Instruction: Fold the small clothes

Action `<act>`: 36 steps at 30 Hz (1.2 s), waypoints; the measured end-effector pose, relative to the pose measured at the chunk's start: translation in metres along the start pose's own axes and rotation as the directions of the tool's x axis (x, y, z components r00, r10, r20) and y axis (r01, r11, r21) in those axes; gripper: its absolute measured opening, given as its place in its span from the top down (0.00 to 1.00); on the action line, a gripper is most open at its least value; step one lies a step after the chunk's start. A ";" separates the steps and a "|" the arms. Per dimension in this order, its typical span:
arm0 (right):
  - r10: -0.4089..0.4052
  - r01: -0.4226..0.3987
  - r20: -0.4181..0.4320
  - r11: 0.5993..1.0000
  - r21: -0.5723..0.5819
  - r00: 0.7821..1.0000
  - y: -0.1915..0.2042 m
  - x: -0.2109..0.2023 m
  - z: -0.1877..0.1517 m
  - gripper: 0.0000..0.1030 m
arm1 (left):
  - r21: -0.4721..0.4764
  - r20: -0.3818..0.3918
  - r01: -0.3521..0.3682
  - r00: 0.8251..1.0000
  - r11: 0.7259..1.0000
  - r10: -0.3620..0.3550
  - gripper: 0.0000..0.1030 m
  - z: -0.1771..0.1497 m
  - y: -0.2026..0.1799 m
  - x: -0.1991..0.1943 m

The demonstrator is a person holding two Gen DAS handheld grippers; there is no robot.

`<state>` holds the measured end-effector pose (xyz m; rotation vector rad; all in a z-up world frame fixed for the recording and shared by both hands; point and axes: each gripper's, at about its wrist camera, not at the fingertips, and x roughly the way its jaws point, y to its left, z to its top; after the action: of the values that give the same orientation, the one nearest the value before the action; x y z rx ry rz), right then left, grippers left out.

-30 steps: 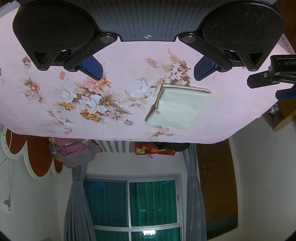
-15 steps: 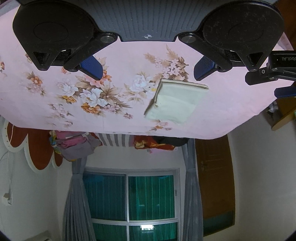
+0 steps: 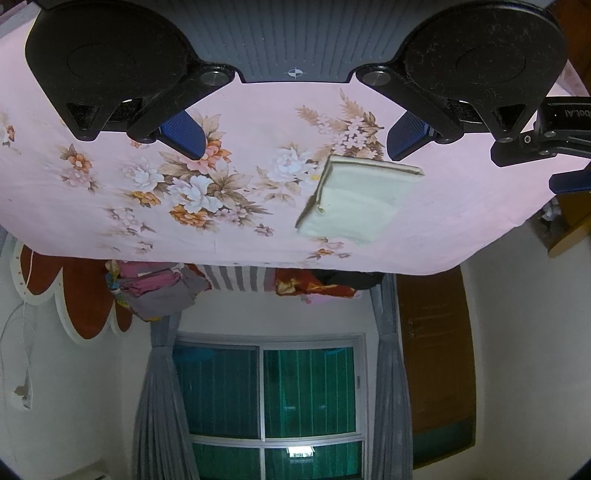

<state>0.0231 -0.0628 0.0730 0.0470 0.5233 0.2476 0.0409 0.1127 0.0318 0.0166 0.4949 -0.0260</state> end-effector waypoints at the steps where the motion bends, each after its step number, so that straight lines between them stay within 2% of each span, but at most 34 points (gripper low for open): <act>1: 0.001 -0.001 -0.001 1.000 -0.001 1.000 0.000 0.000 0.001 0.00 | 0.000 0.000 0.001 1.000 1.000 -0.001 0.00 0.000 0.000 0.000; 36: 0.013 -0.013 0.011 1.000 -0.023 1.000 0.004 0.002 0.005 0.00 | -0.003 0.009 -0.007 1.000 1.000 0.007 0.00 0.002 0.007 -0.001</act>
<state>0.0264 -0.0581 0.0772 0.0290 0.5094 0.2659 0.0410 0.1201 0.0339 0.0150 0.4861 -0.0182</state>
